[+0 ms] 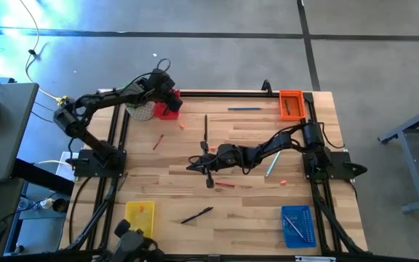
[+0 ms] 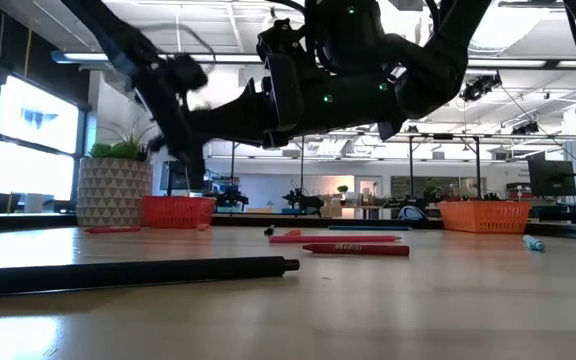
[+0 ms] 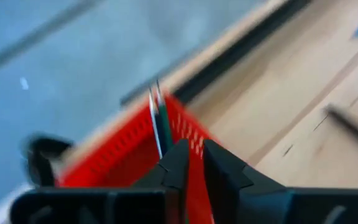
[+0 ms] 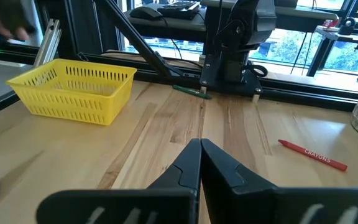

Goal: Sort crayons/erasers/pens/pencils in bins
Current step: Put the green pencil into the red bin, then put the red crayon into the orange bin

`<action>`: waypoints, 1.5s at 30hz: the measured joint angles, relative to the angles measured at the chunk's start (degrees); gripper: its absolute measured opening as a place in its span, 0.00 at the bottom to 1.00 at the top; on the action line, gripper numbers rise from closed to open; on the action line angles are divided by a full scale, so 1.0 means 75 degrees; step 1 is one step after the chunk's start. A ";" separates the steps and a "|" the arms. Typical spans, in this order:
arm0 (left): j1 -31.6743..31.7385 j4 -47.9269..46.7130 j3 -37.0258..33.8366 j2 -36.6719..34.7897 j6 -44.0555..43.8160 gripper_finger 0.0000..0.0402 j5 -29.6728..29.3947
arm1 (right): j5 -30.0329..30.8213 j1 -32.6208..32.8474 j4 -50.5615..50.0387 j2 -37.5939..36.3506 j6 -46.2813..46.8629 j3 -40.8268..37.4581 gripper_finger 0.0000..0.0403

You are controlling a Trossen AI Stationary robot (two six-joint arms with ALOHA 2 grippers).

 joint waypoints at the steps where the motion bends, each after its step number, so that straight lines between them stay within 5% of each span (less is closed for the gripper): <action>1: -0.0082 0.0000 0.0000 -0.0275 0.0069 0.06 -0.0015 | 0.0000 -0.0002 -0.0001 0.0000 0.0000 0.0000 0.00; 10: -0.1637 0.1195 -0.0881 -0.2565 0.0227 0.00 0.0022 | 0.0000 0.0001 -0.0441 -0.0223 -0.0044 -0.0009 0.00; 16: -0.3039 0.3253 -0.2283 -0.3663 0.0146 0.00 0.0376 | 0.0380 0.0103 -0.2397 -0.1281 -0.0364 -0.0009 0.00; 22: -0.4330 0.5254 -0.3628 -0.3990 0.0053 0.00 0.0749 | 0.1076 0.0384 -0.4497 -0.2164 -0.0548 -0.0006 0.00; 30: -0.5671 0.6370 -0.4625 -0.3990 0.0056 0.00 0.1166 | 0.1572 0.0288 -0.7268 -0.3055 -0.0499 -0.0029 0.00; 40: -0.6521 0.7603 -0.5446 -0.3993 -0.0200 0.00 0.0978 | 0.0685 -0.0770 -0.5916 -0.3165 0.0261 -0.1437 0.00; 45: -0.6743 0.7603 -0.5455 -0.3990 -0.0294 0.00 0.0937 | 0.0562 -0.0983 -0.6352 -0.3115 0.0575 -0.1617 0.00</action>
